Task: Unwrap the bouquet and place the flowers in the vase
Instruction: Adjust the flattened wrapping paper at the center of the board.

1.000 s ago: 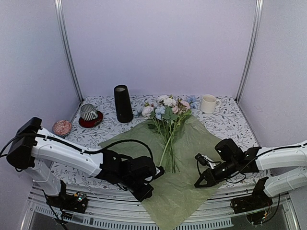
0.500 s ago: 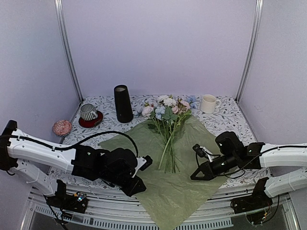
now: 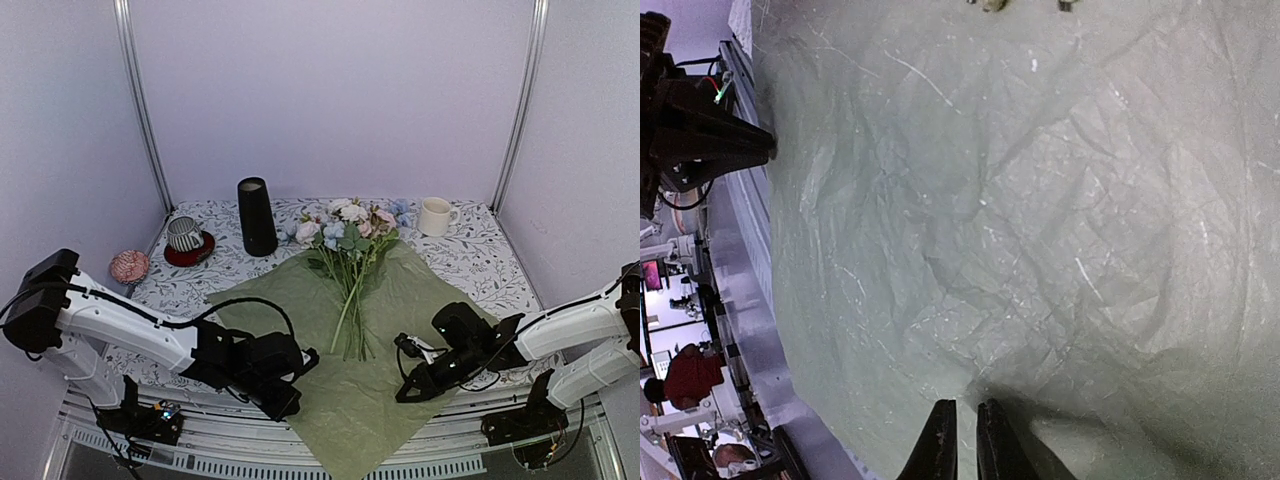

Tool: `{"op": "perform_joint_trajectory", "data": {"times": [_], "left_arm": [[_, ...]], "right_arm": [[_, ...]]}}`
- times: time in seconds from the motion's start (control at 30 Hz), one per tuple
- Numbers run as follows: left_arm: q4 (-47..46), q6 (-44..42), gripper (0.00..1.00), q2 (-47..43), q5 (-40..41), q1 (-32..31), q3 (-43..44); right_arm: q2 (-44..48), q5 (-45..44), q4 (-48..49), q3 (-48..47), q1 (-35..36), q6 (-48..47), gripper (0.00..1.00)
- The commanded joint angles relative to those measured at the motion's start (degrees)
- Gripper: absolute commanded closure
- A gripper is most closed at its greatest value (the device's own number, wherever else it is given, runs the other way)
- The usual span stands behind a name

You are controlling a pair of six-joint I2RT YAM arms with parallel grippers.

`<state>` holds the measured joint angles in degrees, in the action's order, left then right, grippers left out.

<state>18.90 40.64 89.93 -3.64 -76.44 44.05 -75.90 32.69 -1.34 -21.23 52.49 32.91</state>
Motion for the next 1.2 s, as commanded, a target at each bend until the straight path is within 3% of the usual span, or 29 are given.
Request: {"op": "perform_joint_trajectory", "data": {"times": [0.0, 0.37, 0.87, 1.17], "left_arm": [[-0.17, 0.60, 0.89, -0.07, -0.09, 0.70, -0.16], [-1.98, -0.05, 0.88, -7.36, -0.56, 0.69, -0.31], [-0.40, 0.79, 0.88, 0.22, -1.86, 1.27, 0.19], [4.85, 2.70, 0.87, -7.04, 5.22, 3.89, 1.25]], "right_arm": [[-0.90, -0.72, 2.49, -1.03, 0.34, 0.52, 0.90], [5.03, -1.61, -2.93, -5.96, 1.44, -1.31, 0.90], [-3.58, -3.35, -1.20, -4.85, 2.18, -0.88, 0.89], [4.42, -15.34, -10.45, -11.53, 2.22, -4.63, 0.90]]}}
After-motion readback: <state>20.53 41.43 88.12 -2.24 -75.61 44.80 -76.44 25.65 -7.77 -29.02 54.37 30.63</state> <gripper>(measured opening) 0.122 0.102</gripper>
